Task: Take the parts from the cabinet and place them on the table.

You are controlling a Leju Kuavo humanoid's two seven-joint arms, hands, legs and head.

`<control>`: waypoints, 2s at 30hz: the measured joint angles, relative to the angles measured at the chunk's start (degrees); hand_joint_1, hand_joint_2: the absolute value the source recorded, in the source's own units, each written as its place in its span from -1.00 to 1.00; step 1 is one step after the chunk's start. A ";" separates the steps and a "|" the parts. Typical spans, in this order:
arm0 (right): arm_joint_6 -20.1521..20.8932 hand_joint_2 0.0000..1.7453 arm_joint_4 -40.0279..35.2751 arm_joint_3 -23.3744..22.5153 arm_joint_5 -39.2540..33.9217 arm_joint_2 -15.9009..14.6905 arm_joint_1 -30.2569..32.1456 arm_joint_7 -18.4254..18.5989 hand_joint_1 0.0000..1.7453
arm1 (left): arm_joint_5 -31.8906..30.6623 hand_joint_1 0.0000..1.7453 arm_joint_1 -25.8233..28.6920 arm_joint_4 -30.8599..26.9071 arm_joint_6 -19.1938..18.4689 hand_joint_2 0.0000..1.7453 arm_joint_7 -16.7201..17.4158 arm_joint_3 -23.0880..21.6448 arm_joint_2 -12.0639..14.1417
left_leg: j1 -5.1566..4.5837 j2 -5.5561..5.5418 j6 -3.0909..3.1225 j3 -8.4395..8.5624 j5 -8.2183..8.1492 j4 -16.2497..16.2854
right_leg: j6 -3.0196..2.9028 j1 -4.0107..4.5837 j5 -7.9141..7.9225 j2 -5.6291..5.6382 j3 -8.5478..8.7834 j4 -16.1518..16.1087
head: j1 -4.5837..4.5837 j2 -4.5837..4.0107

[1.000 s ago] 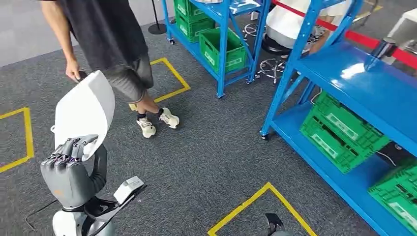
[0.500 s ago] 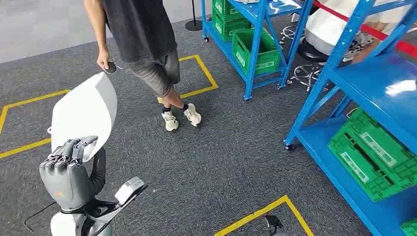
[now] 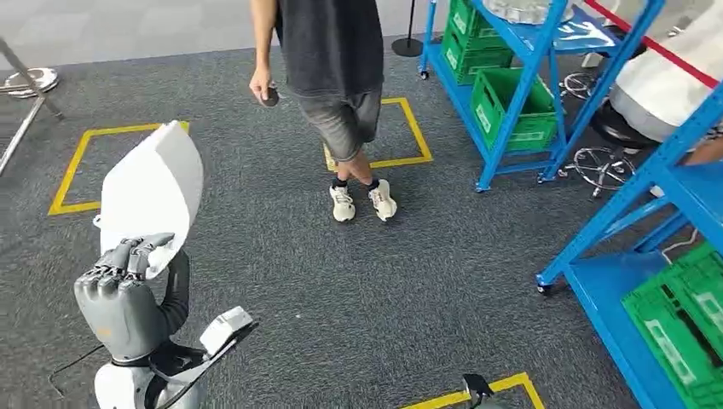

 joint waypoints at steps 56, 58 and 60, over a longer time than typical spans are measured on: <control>1.73 -1.00 0.02 -1.11 1.57 -1.25 -0.45 -0.70 -1.00 | 9.29 1.00 1.94 0.07 0.00 1.00 -9.00 -0.02 0.57 | 0.12 3.47 -1.17 -0.29 -0.56 0.82 | -0.04 0.17 7.73 -7.98 8.15 -17.06 | -0.46 0.00; 1.75 -1.00 0.02 -1.22 1.66 -1.35 -0.42 -0.52 -1.00 | 9.94 1.00 1.57 0.42 0.00 1.00 -8.83 -0.24 0.46 | 0.61 2.36 -0.56 -0.40 -0.18 0.44 | 0.42 -0.19 5.15 -2.25 6.81 -13.33 | -0.04 0.00; 1.79 -1.00 0.02 -1.42 1.86 -1.73 0.04 -0.55 -1.00 | 9.90 1.00 1.24 1.38 0.00 1.00 -7.80 -0.77 0.42 | 0.56 0.78 -0.25 -0.55 0.01 0.46 | 0.60 -0.16 1.25 -0.27 2.49 -4.61 | 0.24 0.00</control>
